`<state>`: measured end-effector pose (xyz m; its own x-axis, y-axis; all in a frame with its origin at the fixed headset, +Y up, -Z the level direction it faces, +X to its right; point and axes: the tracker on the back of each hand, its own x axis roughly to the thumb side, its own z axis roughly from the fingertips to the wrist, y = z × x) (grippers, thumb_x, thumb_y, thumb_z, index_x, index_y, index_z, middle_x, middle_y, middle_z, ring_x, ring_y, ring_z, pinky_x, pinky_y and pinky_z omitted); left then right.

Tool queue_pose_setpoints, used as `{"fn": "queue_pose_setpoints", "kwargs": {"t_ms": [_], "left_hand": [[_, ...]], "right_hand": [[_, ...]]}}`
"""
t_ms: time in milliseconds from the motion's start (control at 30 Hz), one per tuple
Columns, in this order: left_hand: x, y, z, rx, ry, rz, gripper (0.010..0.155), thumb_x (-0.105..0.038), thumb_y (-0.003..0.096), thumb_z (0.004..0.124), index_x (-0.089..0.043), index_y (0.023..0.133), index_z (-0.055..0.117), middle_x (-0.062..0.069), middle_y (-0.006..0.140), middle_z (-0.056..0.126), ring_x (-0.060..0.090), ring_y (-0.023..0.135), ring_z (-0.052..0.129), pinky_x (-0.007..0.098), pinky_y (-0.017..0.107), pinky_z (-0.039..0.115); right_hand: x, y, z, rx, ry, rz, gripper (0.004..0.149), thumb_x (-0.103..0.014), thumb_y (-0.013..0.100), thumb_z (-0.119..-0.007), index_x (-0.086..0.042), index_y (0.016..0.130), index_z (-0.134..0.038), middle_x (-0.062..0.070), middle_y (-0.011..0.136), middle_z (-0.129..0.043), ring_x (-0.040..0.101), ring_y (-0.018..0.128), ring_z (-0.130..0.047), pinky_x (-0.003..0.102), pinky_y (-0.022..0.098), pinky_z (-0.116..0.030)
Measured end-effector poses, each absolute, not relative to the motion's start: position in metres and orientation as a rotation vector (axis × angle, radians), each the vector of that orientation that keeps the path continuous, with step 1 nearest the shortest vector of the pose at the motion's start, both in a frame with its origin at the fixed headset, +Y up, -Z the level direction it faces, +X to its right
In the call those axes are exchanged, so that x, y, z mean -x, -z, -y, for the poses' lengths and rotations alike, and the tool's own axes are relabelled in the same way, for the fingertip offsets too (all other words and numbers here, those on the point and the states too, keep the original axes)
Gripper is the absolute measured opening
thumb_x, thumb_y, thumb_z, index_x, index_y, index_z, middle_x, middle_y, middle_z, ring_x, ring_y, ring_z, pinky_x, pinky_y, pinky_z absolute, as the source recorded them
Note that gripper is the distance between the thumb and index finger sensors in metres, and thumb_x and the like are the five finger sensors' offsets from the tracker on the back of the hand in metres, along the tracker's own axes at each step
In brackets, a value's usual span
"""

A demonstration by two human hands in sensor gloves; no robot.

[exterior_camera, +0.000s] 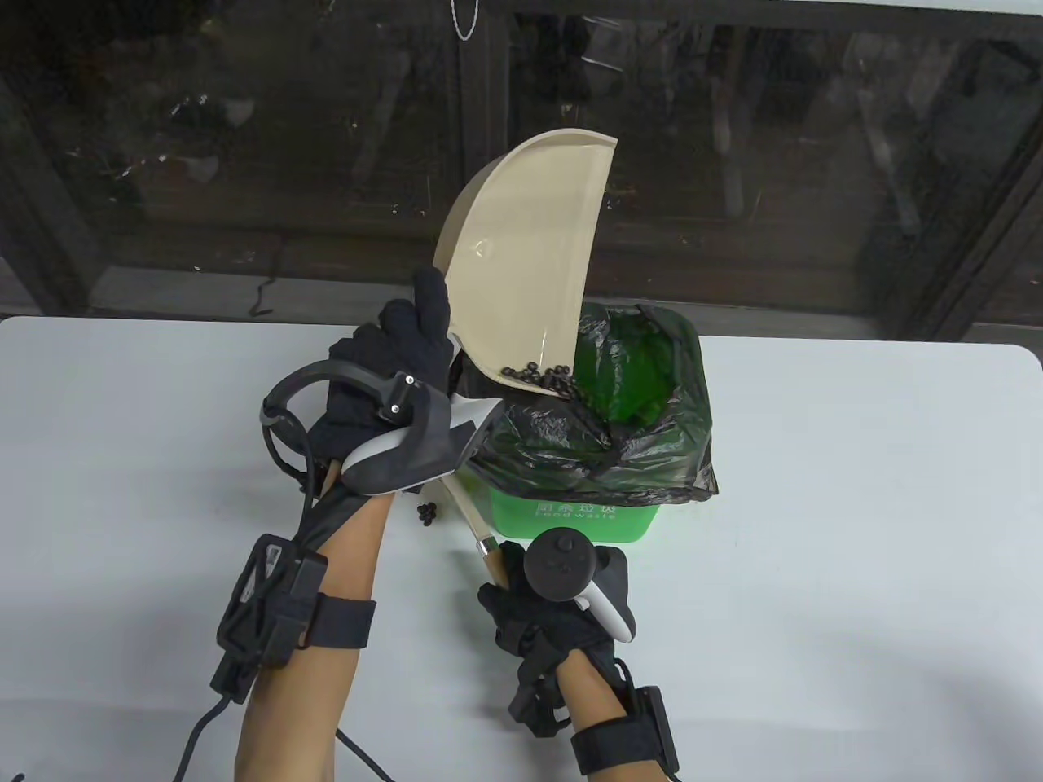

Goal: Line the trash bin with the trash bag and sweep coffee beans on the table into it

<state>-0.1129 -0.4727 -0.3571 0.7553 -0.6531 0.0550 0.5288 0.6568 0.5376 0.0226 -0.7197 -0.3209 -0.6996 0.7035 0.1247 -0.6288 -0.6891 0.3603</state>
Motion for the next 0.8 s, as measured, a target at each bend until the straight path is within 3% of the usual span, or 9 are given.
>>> {"fn": "queue_pose_setpoints", "kwargs": {"t_ms": [200,467,600,800], "left_hand": [[0.115,0.353,0.473,-0.576,0.712,0.234,0.069,-0.031,0.073,0.059,0.015,0.116,0.03,0.022,0.094,0.076,0.029,0.045,0.1,0.048,0.038,0.084],[0.163,0.345,0.482,-0.524,0.385,0.19,0.069,-0.031,0.0733,0.058,0.015,0.116,0.031,0.022,0.094,0.076,0.028,0.045,0.1,0.047,0.038,0.085],[0.196,0.338,0.496,-0.496,0.167,0.17,0.068,-0.031,0.0733,0.059,0.015,0.116,0.031,0.022,0.094,0.076,0.028,0.044,0.1,0.047,0.038,0.085],[0.231,0.33,0.523,-0.447,0.043,0.13,0.068,-0.031,0.0734,0.059,0.015,0.116,0.031,0.022,0.093,0.076,0.028,0.045,0.1,0.047,0.038,0.085]], "right_hand": [[-0.022,0.321,0.72,-0.336,-2.344,-0.382,0.065,-0.03,0.054,-0.071,0.005,0.1,-0.041,0.012,0.071,-0.083,0.008,0.032,-0.097,0.033,0.018,-0.09],[-0.022,0.321,0.72,-0.335,-2.342,-0.382,0.065,-0.03,0.054,-0.071,0.005,0.1,-0.041,0.012,0.071,-0.083,0.008,0.032,-0.097,0.033,0.018,-0.09],[-0.023,0.321,0.72,-0.331,-2.342,-0.38,0.065,-0.03,0.054,-0.071,0.005,0.1,-0.041,0.012,0.071,-0.083,0.008,0.032,-0.097,0.033,0.018,-0.09],[-0.023,0.321,0.72,-0.328,-2.346,-0.378,0.065,-0.03,0.054,-0.071,0.005,0.1,-0.041,0.012,0.071,-0.083,0.008,0.032,-0.097,0.033,0.018,-0.09]]}}
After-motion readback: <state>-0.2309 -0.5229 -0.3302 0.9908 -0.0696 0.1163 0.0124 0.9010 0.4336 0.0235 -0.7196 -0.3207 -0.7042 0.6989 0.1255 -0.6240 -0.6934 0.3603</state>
